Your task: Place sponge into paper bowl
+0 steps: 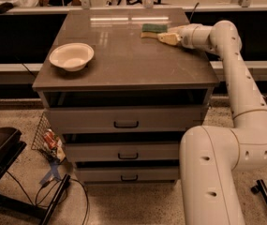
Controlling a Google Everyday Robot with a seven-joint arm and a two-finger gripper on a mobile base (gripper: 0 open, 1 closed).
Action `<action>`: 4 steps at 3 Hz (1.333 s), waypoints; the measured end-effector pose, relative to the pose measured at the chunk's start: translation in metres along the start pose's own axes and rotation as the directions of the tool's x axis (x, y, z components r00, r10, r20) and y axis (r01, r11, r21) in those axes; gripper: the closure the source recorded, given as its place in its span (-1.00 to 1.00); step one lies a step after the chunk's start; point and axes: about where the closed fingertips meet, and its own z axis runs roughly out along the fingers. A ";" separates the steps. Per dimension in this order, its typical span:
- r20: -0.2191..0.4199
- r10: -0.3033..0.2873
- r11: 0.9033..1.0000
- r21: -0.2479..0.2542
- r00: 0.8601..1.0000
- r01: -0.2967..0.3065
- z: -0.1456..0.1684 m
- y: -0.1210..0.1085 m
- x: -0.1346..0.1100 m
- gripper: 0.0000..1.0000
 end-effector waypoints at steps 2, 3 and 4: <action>0.000 0.000 1.000 0.000 1.000 0.000 -0.001 0.000 -0.001 1.00; -0.040 -0.064 0.998 0.003 0.997 0.064 -0.020 0.002 -0.030 1.00; -0.095 -0.139 0.990 0.009 0.986 0.141 -0.049 0.005 -0.070 1.00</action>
Offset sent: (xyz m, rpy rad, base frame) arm 0.0026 -0.0089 0.0390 -0.0297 -0.0037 0.0410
